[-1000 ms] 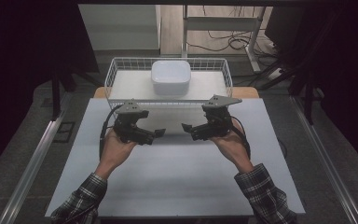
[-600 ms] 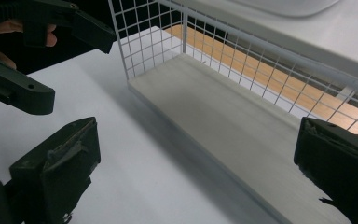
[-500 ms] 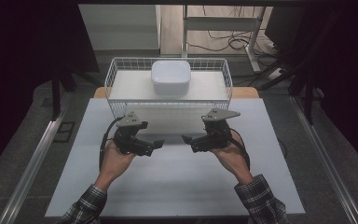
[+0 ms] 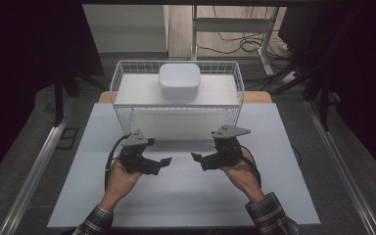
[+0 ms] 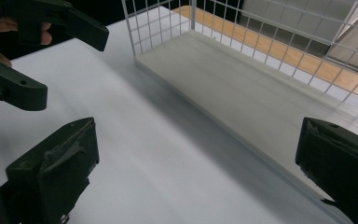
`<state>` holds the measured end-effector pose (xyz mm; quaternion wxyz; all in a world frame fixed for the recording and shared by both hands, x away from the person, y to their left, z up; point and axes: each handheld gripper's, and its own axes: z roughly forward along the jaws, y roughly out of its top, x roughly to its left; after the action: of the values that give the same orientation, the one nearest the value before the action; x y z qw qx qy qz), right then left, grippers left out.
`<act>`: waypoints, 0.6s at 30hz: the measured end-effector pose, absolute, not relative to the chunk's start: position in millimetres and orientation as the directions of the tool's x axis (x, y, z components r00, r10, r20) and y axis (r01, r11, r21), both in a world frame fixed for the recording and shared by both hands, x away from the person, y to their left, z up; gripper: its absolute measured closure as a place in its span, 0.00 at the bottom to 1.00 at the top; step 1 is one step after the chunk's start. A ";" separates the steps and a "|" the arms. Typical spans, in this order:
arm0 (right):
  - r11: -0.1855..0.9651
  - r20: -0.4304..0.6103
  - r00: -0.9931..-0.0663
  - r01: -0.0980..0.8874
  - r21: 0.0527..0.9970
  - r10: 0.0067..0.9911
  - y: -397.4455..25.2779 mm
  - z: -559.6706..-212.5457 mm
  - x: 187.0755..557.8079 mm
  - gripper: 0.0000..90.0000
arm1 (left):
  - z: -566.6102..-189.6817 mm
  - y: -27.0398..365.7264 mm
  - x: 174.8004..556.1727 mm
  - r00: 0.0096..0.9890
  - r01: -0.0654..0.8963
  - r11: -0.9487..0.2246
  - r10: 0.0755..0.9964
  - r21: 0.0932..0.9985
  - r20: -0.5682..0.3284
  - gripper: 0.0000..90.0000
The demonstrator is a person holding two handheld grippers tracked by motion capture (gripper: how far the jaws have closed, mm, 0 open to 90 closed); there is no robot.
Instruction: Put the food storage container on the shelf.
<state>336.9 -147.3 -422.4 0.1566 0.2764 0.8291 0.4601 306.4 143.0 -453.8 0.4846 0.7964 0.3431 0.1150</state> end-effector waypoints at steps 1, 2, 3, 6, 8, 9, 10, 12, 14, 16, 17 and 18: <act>0.422 -0.009 -0.793 0.315 0.850 0.609 -149.2 -425.9 334.8 0.00 | -458.0 143.1 304.7 0.733 0.440 -0.302 0.665 0.845 -0.144 0.06; 0.419 -0.005 -0.791 0.319 0.850 0.612 -150.5 -427.4 333.8 0.00 | -460.3 143.4 303.7 0.733 0.444 -0.299 0.663 0.844 -0.151 0.06; 0.419 -0.005 -0.791 0.319 0.850 0.612 -150.5 -427.4 333.8 0.00 | -460.3 143.4 303.7 0.733 0.444 -0.299 0.663 0.844 -0.151 0.06; 0.418 -0.002 -0.787 0.326 0.848 0.618 -156.8 -432.7 328.2 0.00 | -466.8 143.3 299.6 0.734 0.455 -0.301 0.659 0.838 -0.162 0.06; 0.422 -0.004 -0.785 0.329 0.845 0.620 -160.2 -435.5 325.2 0.00 | -470.6 143.7 293.8 0.731 0.462 -0.301 0.661 0.834 -0.166 0.06; 0.424 -0.003 -0.784 0.333 0.842 0.621 -161.9 -436.7 323.5 0.00 | -471.4 144.4 291.8 0.732 0.461 -0.303 0.661 0.834 -0.165 0.06; 0.424 -0.003 -0.784 0.333 0.842 0.621 -161.9 -436.7 323.5 0.00 | -471.4 144.4 291.8 0.732 0.461 -0.303 0.661 0.834 -0.165 0.06; 0.430 -0.006 -0.783 0.335 0.839 0.622 -165.5 -439.1 320.7 0.00 | -472.5 145.5 287.5 0.731 0.459 -0.305 0.663 0.834 -0.160 0.06; 0.434 -0.009 -0.781 0.338 0.835 0.625 -170.2 -441.8 316.2 0.00 | -473.8 147.3 280.8 0.730 0.459 -0.302 0.664 0.835 -0.161 0.06; 0.438 -0.009 -0.780 0.342 0.832 0.626 -173.8 -443.2 312.1 0.00 | -474.3 148.1 278.5 0.729 0.459 -0.303 0.665 0.835 -0.159 0.06; 0.439 -0.012 -0.779 0.341 0.831 0.627 -175.4 -443.4 310.1 0.00 | -475.4 149.6 274.3 0.728 0.459 -0.308 0.669 0.834 -0.153 0.06; 0.438 -0.012 -0.777 0.342 0.832 0.630 -176.9 -443.5 307.9 0.00 | -475.4 149.6 274.3 0.728 0.459 -0.308 0.669 0.834 -0.153 0.06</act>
<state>307.9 -176.9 -443.5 0.1625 0.2919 0.8321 0.4427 274.3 149.6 -475.4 0.4713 0.8010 0.3519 0.1115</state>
